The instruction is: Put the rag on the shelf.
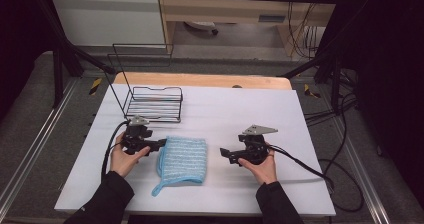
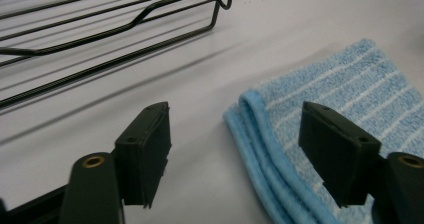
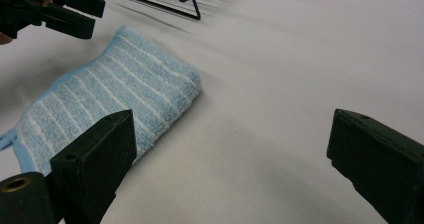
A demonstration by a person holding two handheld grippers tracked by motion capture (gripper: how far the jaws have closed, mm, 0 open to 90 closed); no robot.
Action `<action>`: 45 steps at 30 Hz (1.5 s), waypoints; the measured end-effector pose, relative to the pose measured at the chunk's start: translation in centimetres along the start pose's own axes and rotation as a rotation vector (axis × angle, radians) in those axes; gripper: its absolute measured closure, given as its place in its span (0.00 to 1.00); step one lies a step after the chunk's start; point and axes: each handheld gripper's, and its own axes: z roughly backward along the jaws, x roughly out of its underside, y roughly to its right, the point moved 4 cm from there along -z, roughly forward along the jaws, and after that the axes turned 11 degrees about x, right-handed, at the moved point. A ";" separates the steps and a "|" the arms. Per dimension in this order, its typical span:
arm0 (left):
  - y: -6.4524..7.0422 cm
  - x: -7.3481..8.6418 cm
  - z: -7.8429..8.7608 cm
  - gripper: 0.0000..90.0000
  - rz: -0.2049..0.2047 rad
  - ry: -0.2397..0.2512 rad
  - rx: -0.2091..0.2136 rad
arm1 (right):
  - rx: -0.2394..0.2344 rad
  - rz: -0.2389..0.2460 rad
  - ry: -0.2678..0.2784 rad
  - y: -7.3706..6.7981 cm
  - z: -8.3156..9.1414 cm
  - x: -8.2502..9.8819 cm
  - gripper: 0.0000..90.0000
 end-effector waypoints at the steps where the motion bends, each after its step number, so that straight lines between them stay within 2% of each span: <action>1: 0.0 0.0 -0.4 0.35 0.002 -0.004 -0.003 | 0.002 -0.007 0.002 0.2 0.0 0.3 0.07; 3: -0.1 0.0 -1.1 0.40 0.003 -0.017 -0.005 | 0.005 -0.019 -0.004 0.5 0.1 0.7 0.07; 6: -0.2 0.2 -2.1 0.50 0.026 -0.026 0.023 | 0.011 -0.025 -0.006 0.8 0.2 0.9 0.07; 8: -0.2 0.3 -2.6 0.53 0.023 -0.034 0.028 | 0.007 -0.024 -0.004 0.7 0.2 0.8 0.08; 13: -0.2 0.5 -2.9 0.62 0.037 -0.055 0.046 | 0.004 -0.025 -0.006 0.6 0.1 0.9 0.08; 15: -0.2 0.6 -3.1 0.66 0.031 -0.063 0.052 | 0.001 -0.026 -0.012 0.6 0.0 1.0 0.08; 18: 0.0 0.7 -3.3 0.68 0.020 -0.072 0.046 | -0.010 -0.030 -0.010 0.4 -0.2 1.1 0.09; 25: -0.2 0.9 -3.3 0.74 0.051 -0.080 0.074 | -0.019 -0.032 -0.016 0.3 -0.5 1.0 0.09; 30: 0.0 0.9 -3.3 0.81 0.066 -0.085 0.083 | -0.033 -0.069 -0.006 0.1 -1.0 0.7 0.10; 31: 0.0 0.9 -3.3 0.82 0.063 -0.085 0.082 | -0.028 -0.064 -0.010 0.0 -1.1 0.6 0.11; 33: 0.0 0.9 -3.4 0.82 0.064 -0.083 0.081 | -0.024 -0.044 -0.018 -0.4 -1.5 0.2 0.12; 38: 0.1 1.0 -3.4 0.83 0.048 -0.072 0.073 | -0.021 -0.033 -0.040 -1.6 -2.9 -0.6 0.16; 45: 0.1 1.1 -3.4 0.83 0.035 -0.071 0.074 | -0.028 -0.054 -0.055 -3.2 -5.5 -1.6 0.29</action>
